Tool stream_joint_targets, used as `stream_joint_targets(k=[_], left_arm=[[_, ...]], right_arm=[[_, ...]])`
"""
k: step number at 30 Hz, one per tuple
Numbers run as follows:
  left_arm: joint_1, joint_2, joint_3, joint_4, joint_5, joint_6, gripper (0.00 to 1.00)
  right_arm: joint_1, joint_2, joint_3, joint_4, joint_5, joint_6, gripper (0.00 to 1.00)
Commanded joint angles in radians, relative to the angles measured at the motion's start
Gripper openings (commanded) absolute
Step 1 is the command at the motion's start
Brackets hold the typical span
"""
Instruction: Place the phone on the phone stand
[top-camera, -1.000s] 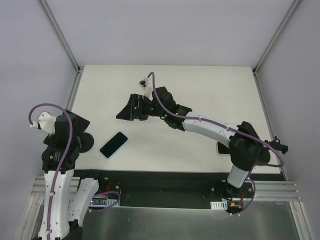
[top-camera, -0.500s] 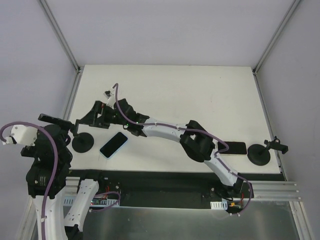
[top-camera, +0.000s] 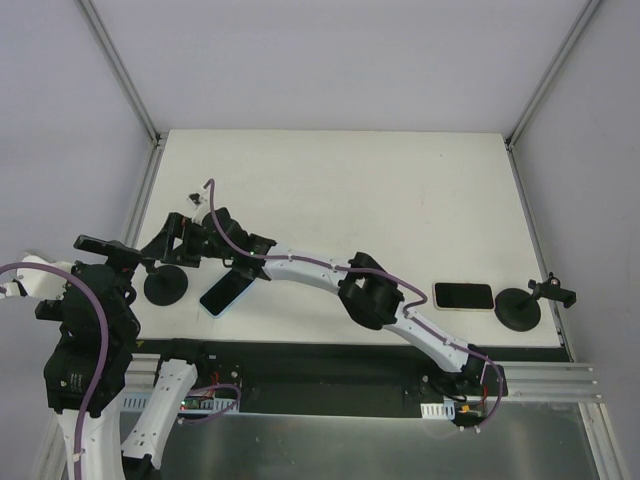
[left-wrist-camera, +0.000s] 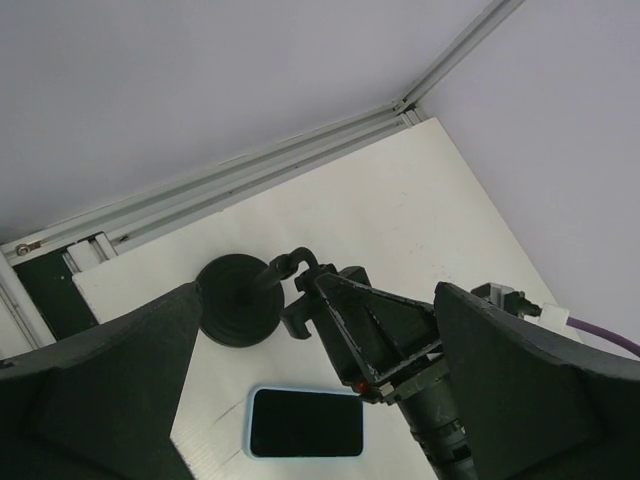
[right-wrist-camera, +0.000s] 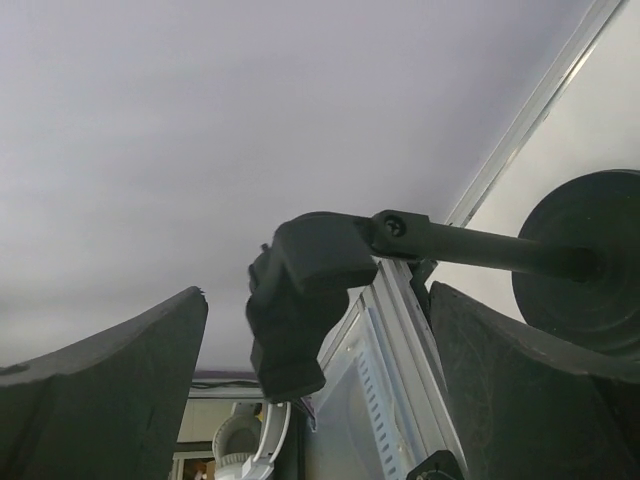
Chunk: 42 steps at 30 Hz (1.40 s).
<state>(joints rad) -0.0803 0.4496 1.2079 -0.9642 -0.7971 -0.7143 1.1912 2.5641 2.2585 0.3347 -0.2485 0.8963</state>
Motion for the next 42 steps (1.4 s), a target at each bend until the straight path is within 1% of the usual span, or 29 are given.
stream_joint_targets(k=[1, 2, 3, 4, 7, 8, 9, 10, 12, 15, 16, 18, 19, 20, 21, 26, 27, 29, 31, 32, 33, 34, 35, 36, 37, 38, 39, 41, 42], left_arm=[[-0.016, -0.008, 0.021, 0.002, -0.01, 0.026, 0.99], [-0.018, -0.008, 0.019, 0.002, -0.008, 0.024, 0.99], [-0.018, -0.008, 0.018, 0.002, -0.008, 0.024, 0.99], [-0.021, -0.008, 0.018, 0.004, -0.008, 0.026, 0.99], [-0.022, -0.008, 0.021, 0.004, -0.004, 0.026, 0.99], [-0.024, -0.006, 0.022, 0.004, -0.002, 0.026, 0.99], [-0.024, -0.005, 0.028, 0.004, -0.002, 0.027, 0.99], [-0.026, 0.0, 0.033, 0.004, -0.004, 0.027, 0.99], [-0.032, 0.011, 0.047, 0.005, 0.002, 0.033, 0.99], [-0.041, 0.012, 0.048, 0.016, 0.016, 0.038, 0.99], [-0.045, 0.014, 0.047, 0.025, 0.024, 0.044, 0.99], [-0.058, 0.021, 0.044, 0.038, 0.033, 0.067, 0.99], [-0.062, 0.023, 0.044, 0.05, 0.039, 0.075, 0.99], [-0.065, 0.024, 0.042, 0.054, 0.048, 0.076, 0.98], [-0.072, 0.026, 0.038, 0.059, 0.052, 0.081, 0.98], [-0.082, 0.044, 0.031, 0.097, 0.047, 0.064, 0.97], [-0.087, 0.05, 0.038, 0.113, 0.082, 0.132, 0.96], [-0.098, 0.063, 0.038, 0.145, 0.11, 0.16, 0.96], [-0.101, 0.066, 0.025, 0.179, 0.186, 0.193, 0.97], [-0.099, 0.078, 0.019, 0.197, 0.223, 0.209, 0.97], [-0.102, 0.084, 0.004, 0.229, 0.255, 0.238, 0.97], [-0.102, 0.092, -0.007, 0.243, 0.309, 0.248, 0.97], [-0.104, 0.104, -0.019, 0.255, 0.337, 0.254, 0.97], [-0.105, 0.11, -0.046, 0.281, 0.363, 0.271, 0.97], [-0.108, 0.116, -0.062, 0.294, 0.421, 0.277, 0.97], [-0.11, 0.129, -0.092, 0.307, 0.443, 0.282, 0.98], [-0.111, 0.135, -0.106, 0.318, 0.473, 0.289, 0.98], [-0.113, 0.155, -0.143, 0.344, 0.531, 0.297, 0.98], [-0.114, 0.164, -0.152, 0.349, 0.545, 0.296, 0.98]], right_arm=[[0.01, 0.03, 0.105, 0.013, 0.023, 0.047, 0.92], [0.008, 0.039, 0.108, 0.012, 0.028, 0.055, 0.86], [0.007, 0.042, 0.111, 0.016, 0.031, 0.071, 0.82], [0.007, 0.045, 0.115, 0.021, 0.034, 0.078, 0.77], [0.008, 0.061, 0.15, 0.026, 0.043, 0.092, 0.67], [0.008, 0.062, 0.157, 0.027, 0.044, 0.093, 0.63], [0.008, 0.061, 0.157, 0.024, 0.048, 0.093, 0.62], [0.008, 0.058, 0.156, 0.026, 0.054, 0.095, 0.57], [0.004, 0.05, 0.147, 0.03, 0.051, 0.098, 0.52], [-0.008, 0.035, 0.118, 0.062, 0.051, 0.095, 0.33], [-0.01, 0.025, 0.108, 0.072, 0.054, 0.095, 0.22], [-0.022, 0.019, 0.098, 0.089, 0.055, 0.096, 0.13], [-0.025, 0.012, 0.098, 0.093, 0.052, 0.09, 0.04], [-0.036, 0.002, 0.095, 0.095, 0.052, 0.067, 0.01], [-0.041, -0.008, 0.087, 0.096, 0.057, 0.056, 0.01], [-0.082, -0.142, -0.115, 0.144, 0.141, 0.017, 0.01], [-0.087, -0.165, -0.154, 0.186, 0.155, 0.015, 0.01], [-0.11, -0.234, -0.287, 0.249, 0.196, 0.021, 0.01], [-0.125, -0.304, -0.358, 0.279, 0.227, 0.016, 0.01], [-0.143, -0.333, -0.441, 0.286, 0.241, 0.015, 0.01], [-0.15, -0.361, -0.488, 0.318, 0.242, 0.01, 0.01], [-0.157, -0.419, -0.532, 0.329, 0.309, 0.004, 0.01], [-0.174, -0.45, -0.583, 0.345, 0.331, 0.003, 0.01], [-0.18, -0.481, -0.682, 0.365, 0.359, 0.004, 0.01], [-0.186, -0.537, -0.745, 0.395, 0.411, 0.007, 0.01], [-0.2, -0.565, -0.796, 0.438, 0.432, 0.009, 0.01], [-0.208, -0.594, -0.897, 0.454, 0.457, 0.015, 0.01], [-0.231, -0.672, -0.997, 0.515, 0.54, 0.036, 0.01], [-0.237, -0.695, -1.087, 0.538, 0.566, 0.042, 0.01]])
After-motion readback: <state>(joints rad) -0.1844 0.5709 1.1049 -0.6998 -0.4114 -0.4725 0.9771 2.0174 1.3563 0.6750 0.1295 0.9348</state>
